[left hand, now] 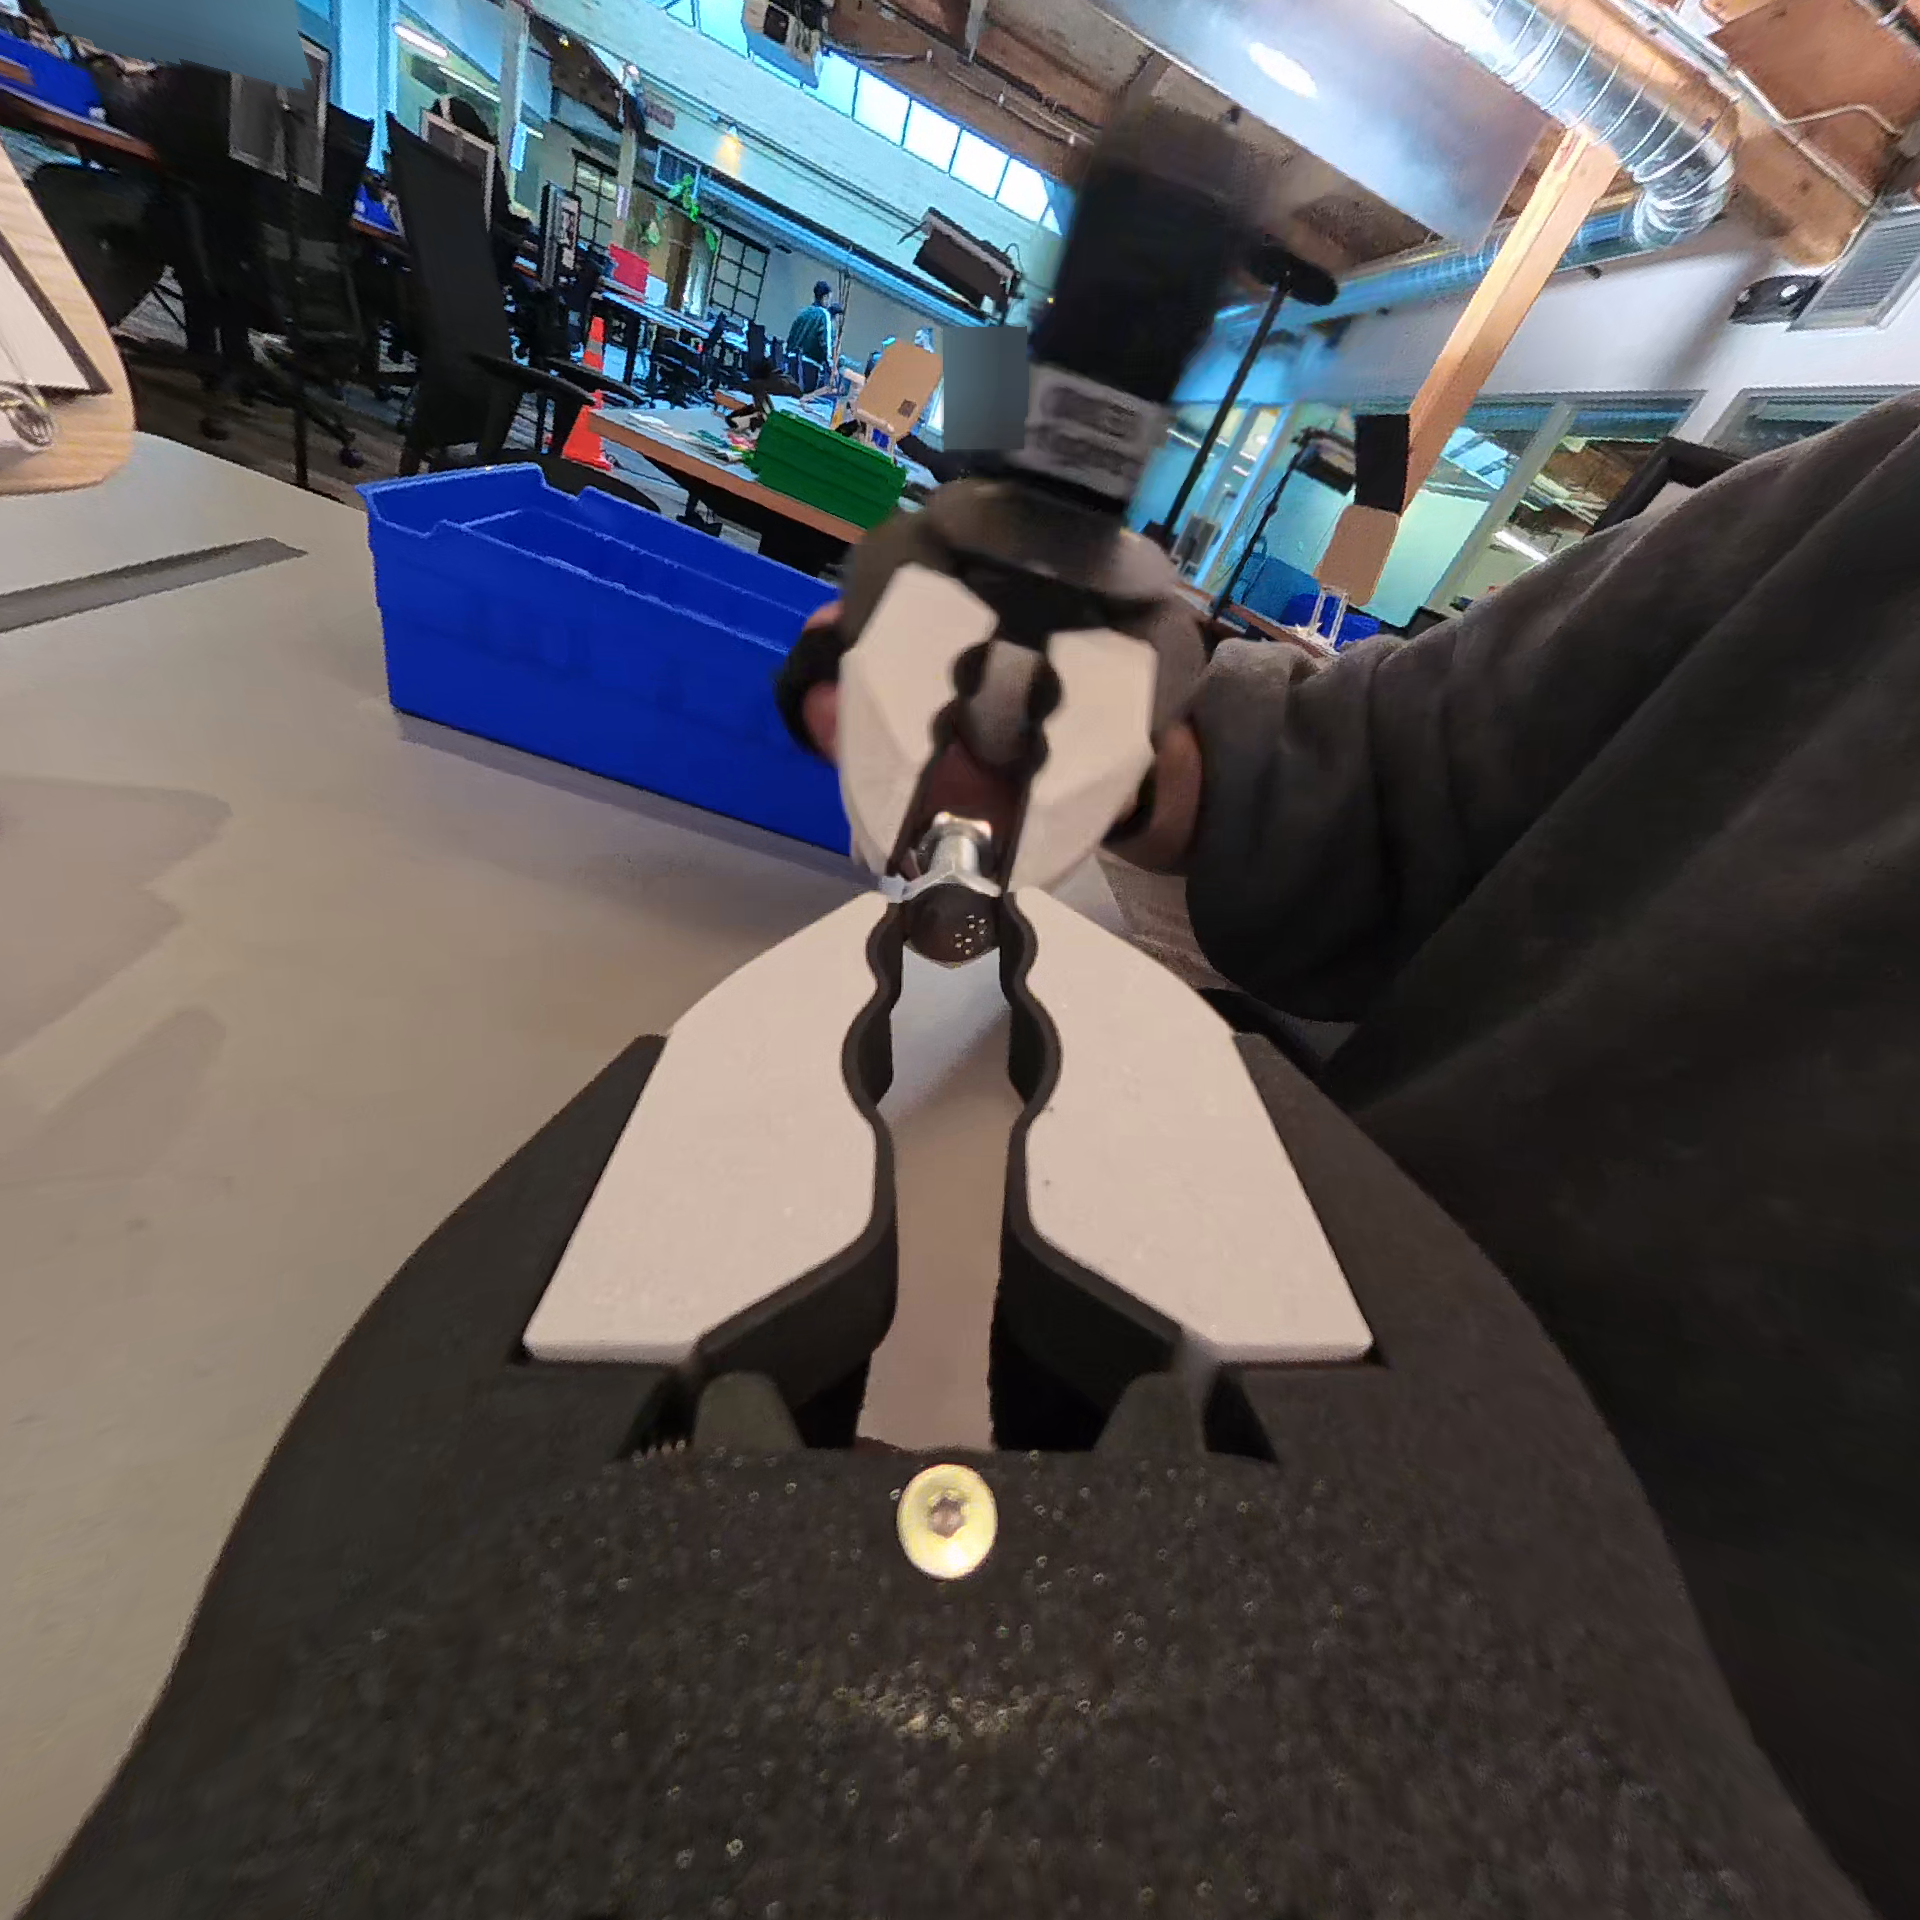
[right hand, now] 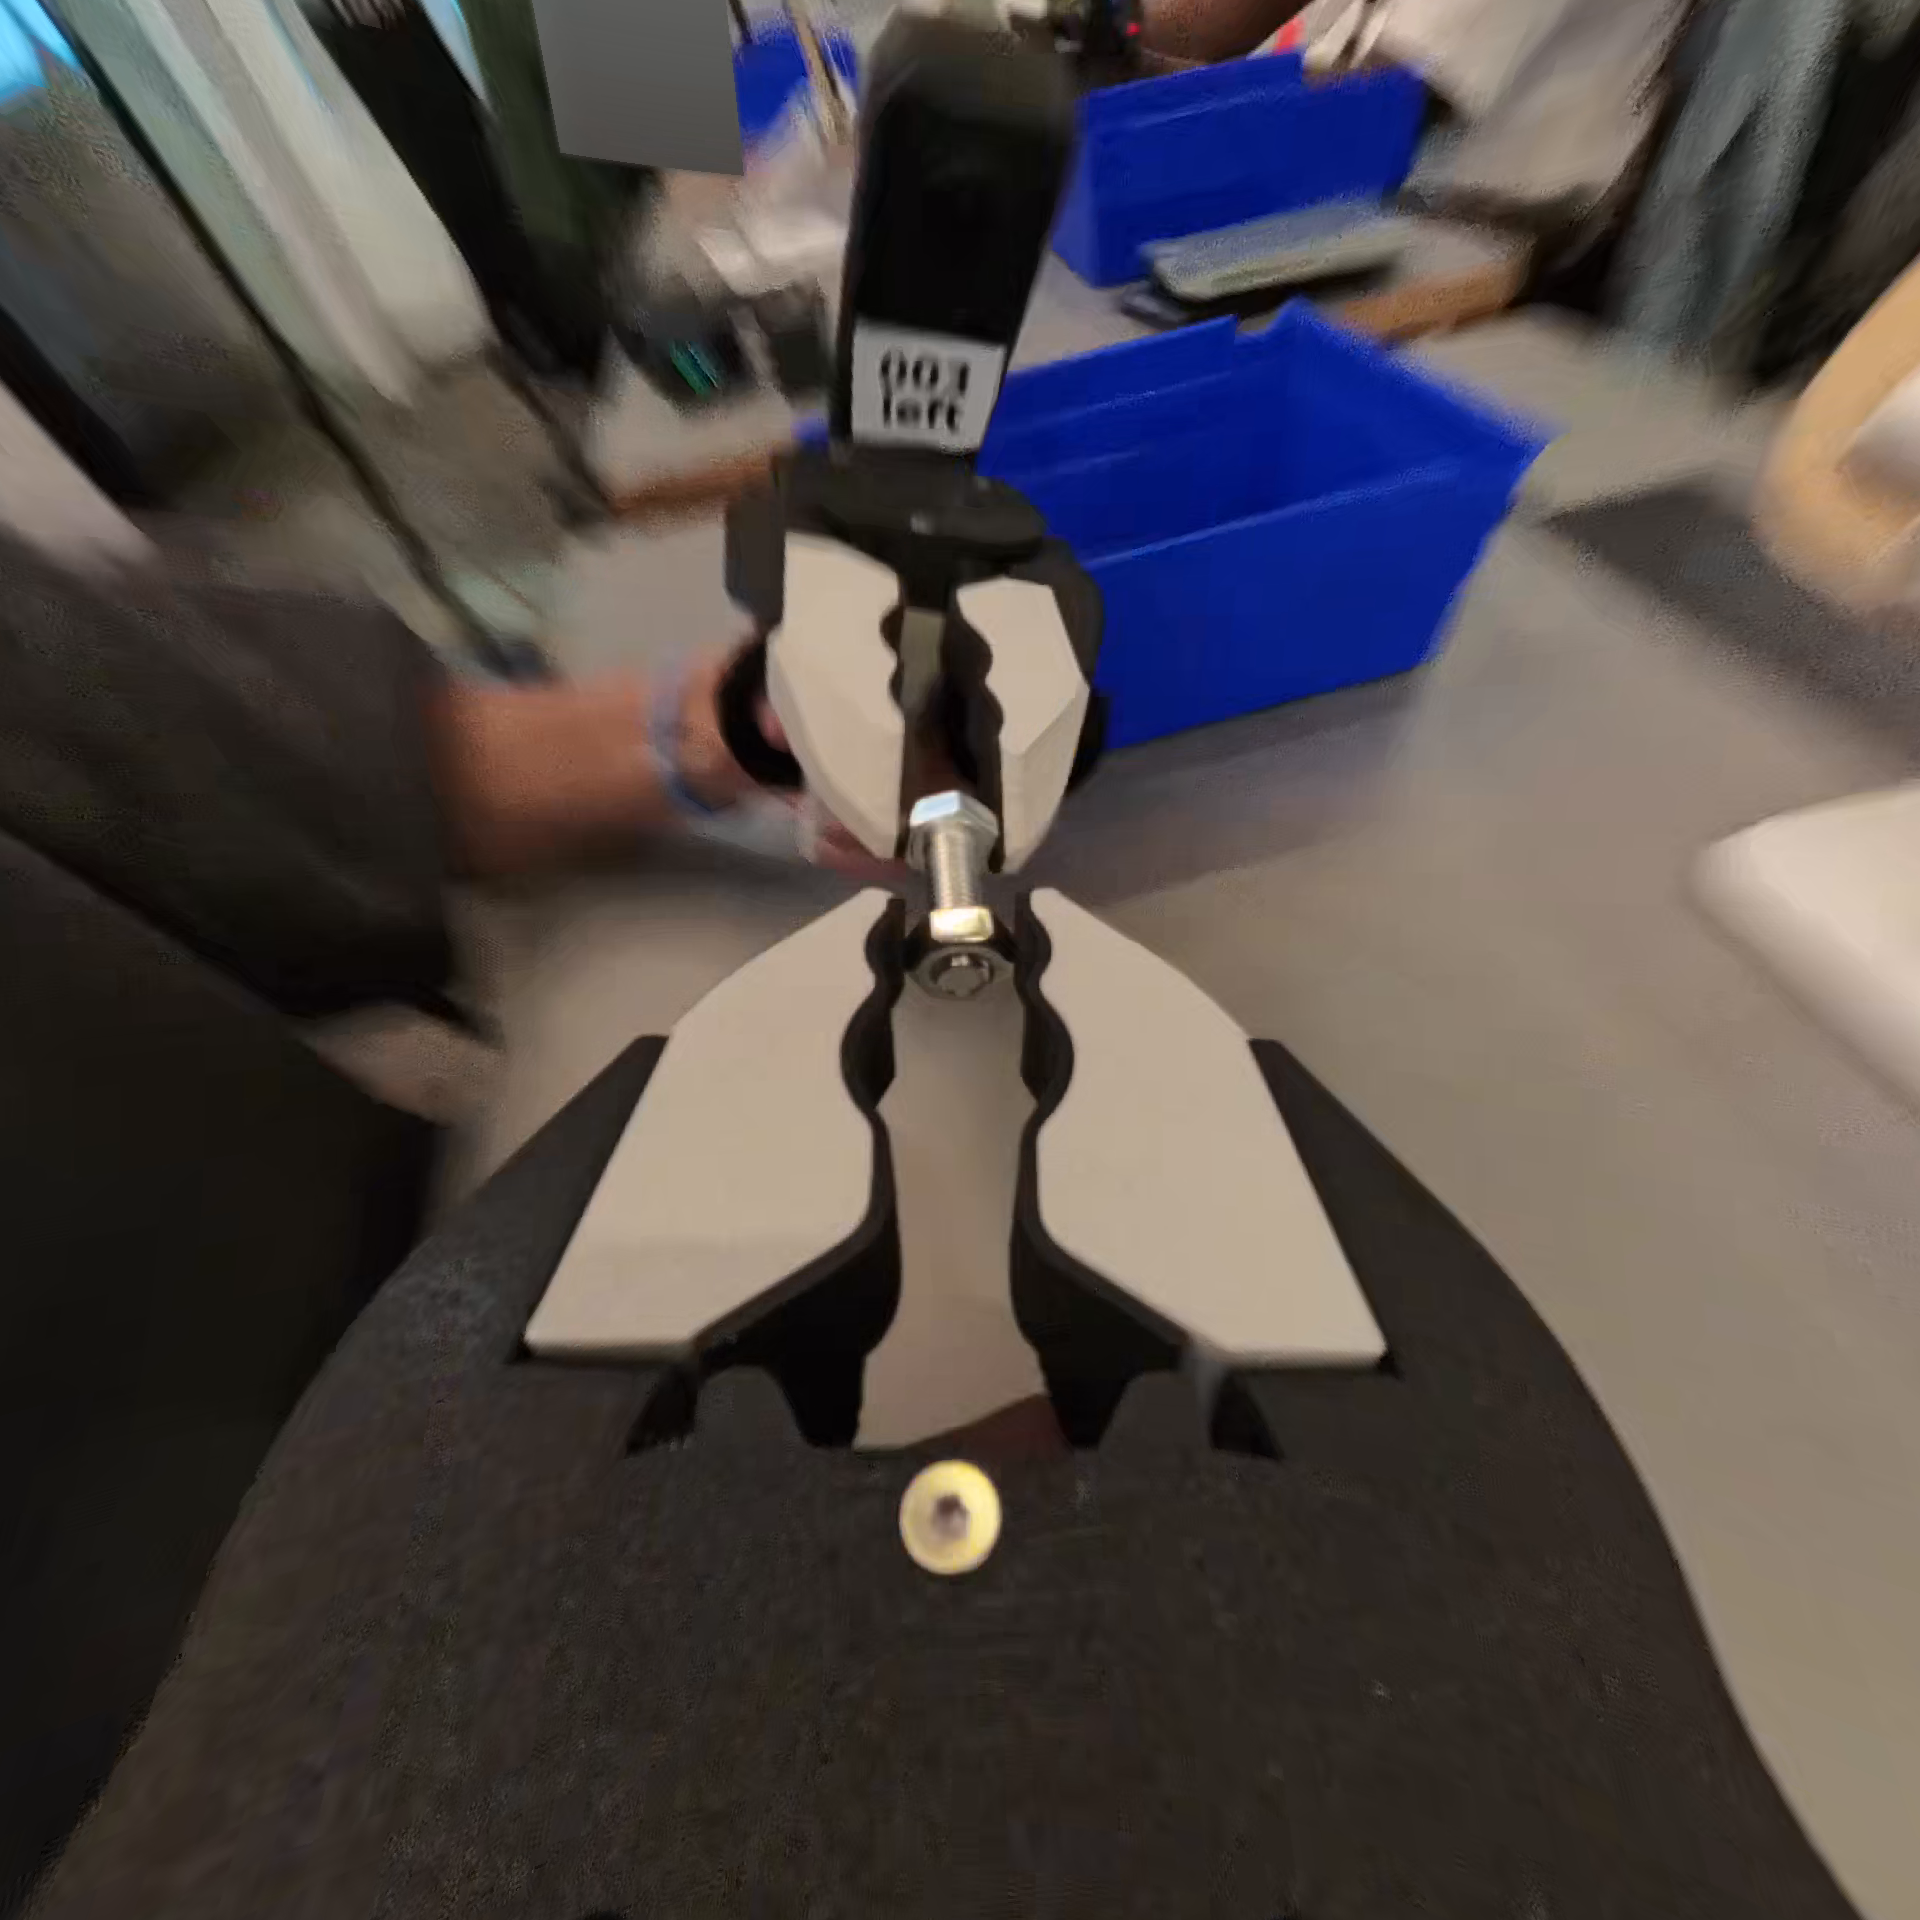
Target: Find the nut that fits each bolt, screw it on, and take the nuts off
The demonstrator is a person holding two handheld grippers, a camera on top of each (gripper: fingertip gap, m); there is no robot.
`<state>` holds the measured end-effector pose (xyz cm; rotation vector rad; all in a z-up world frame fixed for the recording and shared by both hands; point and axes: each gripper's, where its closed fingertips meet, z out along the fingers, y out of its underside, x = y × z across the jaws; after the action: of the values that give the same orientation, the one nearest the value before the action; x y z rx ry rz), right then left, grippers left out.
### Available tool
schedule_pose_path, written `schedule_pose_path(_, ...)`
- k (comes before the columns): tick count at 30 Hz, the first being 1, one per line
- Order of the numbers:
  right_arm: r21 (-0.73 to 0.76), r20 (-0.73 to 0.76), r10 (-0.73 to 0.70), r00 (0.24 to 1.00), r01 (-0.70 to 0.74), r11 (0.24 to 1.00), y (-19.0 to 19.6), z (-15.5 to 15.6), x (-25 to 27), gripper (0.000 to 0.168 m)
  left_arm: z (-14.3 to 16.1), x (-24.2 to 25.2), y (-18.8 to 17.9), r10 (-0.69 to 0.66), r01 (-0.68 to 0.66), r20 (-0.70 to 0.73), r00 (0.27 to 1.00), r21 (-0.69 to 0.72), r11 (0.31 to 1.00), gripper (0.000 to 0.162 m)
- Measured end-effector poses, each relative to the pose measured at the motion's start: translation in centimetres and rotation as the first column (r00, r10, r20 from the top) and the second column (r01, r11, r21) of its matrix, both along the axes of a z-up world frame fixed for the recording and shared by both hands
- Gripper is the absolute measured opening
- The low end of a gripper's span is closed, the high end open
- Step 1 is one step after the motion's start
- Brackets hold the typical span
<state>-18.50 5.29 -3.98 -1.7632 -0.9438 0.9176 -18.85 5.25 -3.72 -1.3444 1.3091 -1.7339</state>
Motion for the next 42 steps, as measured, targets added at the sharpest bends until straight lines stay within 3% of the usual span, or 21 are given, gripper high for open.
schedule_pose_path(2, -0.405, -0.279, -0.039, 0.959, -0.081, 0.911, 0.3, 0.6, 0.2, 0.019, -0.2, 0.3, 0.1, 0.031, -0.031, -0.013, 0.999, 0.044, 0.999, 0.017)
schedule_pose_path(4, -0.648, -0.474, -0.166, 0.865, -0.214, 0.731, 1.0, 0.8, 0.8, 0.013, -1.0, 0.8, 0.0, 0.056, -0.051, -0.052, 0.997, 0.093, 0.994, 0.017)
schedule_pose_path(6, -0.704, -0.608, -0.276, 0.744, -0.345, 0.620, 1.5, 1.4, 1.3, 0.000, -1.7, 1.1, -0.4, 0.037, -0.029, -0.083, 0.996, 0.095, 0.995, 0.017)
schedule_pose_path(8, -0.596, -0.710, -0.193, 0.677, -0.433, 0.676, 0.6, 3.0, 1.4, 0.013, -2.2, 1.4, -0.5, 0.044, -0.033, -0.106, 0.993, 0.105, 0.994, 0.017)
schedule_pose_path(9, -0.591, -0.668, -0.167, 0.725, -0.381, 0.711, 0.4, 2.6, 1.2, 0.031, -2.1, 1.3, -0.5, 0.040, -0.031, -0.098, 0.994, 0.093, 0.995, 0.017)
schedule_pose_path(11, -0.484, -0.561, -0.086, 0.824, -0.242, 0.841, 0.1, 2.3, 1.5, 0.036, -1.3, 1.0, -0.3, 0.024, -0.021, -0.064, 0.998, 0.052, 0.998, 0.017)
schedule_pose_path(14, -0.001, -0.159, -0.010, 0.987, 0.010, 1.000, -0.1, 1.2, 2.3, 0.047, -0.1, 0.3, 0.0, -0.004, 0.004, -0.007, 1.000, -0.026, 1.000, 0.017)
schedule_pose_path(15, 0.236, 0.017, -0.050, 0.999, 0.044, 0.971, -0.1, 0.9, 2.7, 0.049, 0.1, 0.1, 0.0, -0.020, 0.020, 0.003, 1.000, -0.051, 0.998, 0.017)
schedule_pose_path(17, 0.622, 0.287, -0.193, 0.938, -0.029, 0.782, -0.3, 0.9, 3.0, 0.047, 0.1, -0.1, -0.3, -0.054, 0.054, 0.005, 0.999, -0.080, 0.995, 0.017)
schedule_pose_path(20, 0.814, 0.494, -0.345, 0.798, -0.285, 0.507, -0.9, 0.2, 2.0, 0.040, 0.0, -0.1, -0.7, -0.087, 0.087, 0.000, 0.996, -0.092, 0.992, 0.017)
schedule_pose_path(23, 0.808, 0.549, -0.364, 0.752, -0.365, 0.463, -0.7, -0.8, 1.1, 0.036, -0.7, 0.1, -1.4, -0.117, 0.114, -0.035, 0.993, -0.078, 0.990, 0.017)
schedule_pose_path(25, 0.801, 0.567, -0.359, 0.741, -0.393, 0.452, -0.7, -1.1, 1.0, 0.020, -1.0, 0.3, -1.7, -0.123, 0.119, -0.049, 0.991, -0.067, 0.991, 0.017)
schedule_pose_path(27, 0.789, 0.567, -0.337, 0.751, -0.379, 0.483, -0.8, -1.0, 1.0, 0.018, -0.9, 0.3, -1.7, -0.121, 0.118, -0.050, 0.991, -0.060, 0.991, 0.017)
schedule_pose_path(31, 0.582, 0.487, -0.169, 0.857, -0.175, 0.794, -0.5, -1.9, 1.1, 0.018, -1.1, 0.5, -1.2, -0.052, 0.053, -0.063, 0.997, 0.018, 0.998, 0.017)
schedule_pose_path(33, 0.257, 0.254, -0.053, 0.966, -0.015, 0.966, -0.7, -1.7, 0.7, 0.018, -0.9, 0.5, -0.9, -0.031, 0.033, -0.048, 0.998, 0.032, 0.999, 0.017)
schedule_pose_path(34, 0.026, 0.086, -0.020, 0.996, 0.018, 0.999, -0.8, -1.4, 0.5, 0.018, -0.6, 0.4, -0.7, -0.017, 0.018, -0.034, 0.999, 0.032, 0.999, 0.017)
schedule_pose_path(36, -0.360, -0.177, -0.031, 0.984, -0.036, 0.932, -0.8, -1.3, 0.4, 0.018, -1.0, 0.6, -0.4, 0.013, -0.010, -0.054, 0.998, 0.064, 0.998, 0.017)
schedule_pose_path(38, -0.626, -0.372, -0.139, 0.918, -0.137, 0.768, -0.5, -1.2, 0.5, 0.018, -1.4, 0.8, -0.1, 0.041, -0.035, -0.071, 0.997, 0.085, 0.996, 0.017)
schedule_pose_path(39, -0.679, -0.411, -0.165, 0.897, -0.180, 0.712, -0.6, -1.4, 0.5, 0.018, -1.6, 0.9, -0.1, 0.044, -0.037, -0.081, 0.996, 0.089, 0.995, 0.017)
schedule_pose_path(40, -0.669, -0.418, -0.165, 0.893, -0.179, 0.722, -0.5, -1.6, 0.6, 0.018, -1.7, 1.0, 0.0, 0.045, -0.038, -0.086, 0.995, 0.086, 0.996, 0.017)
schedule_pose_path(42, -0.553, -0.396, -0.129, 0.909, -0.124, 0.824, -0.5, -1.2, 0.7, 0.026, -1.7, 1.0, -0.2, 0.033, -0.027, -0.085, 0.996, 0.071, 0.997, 0.017)
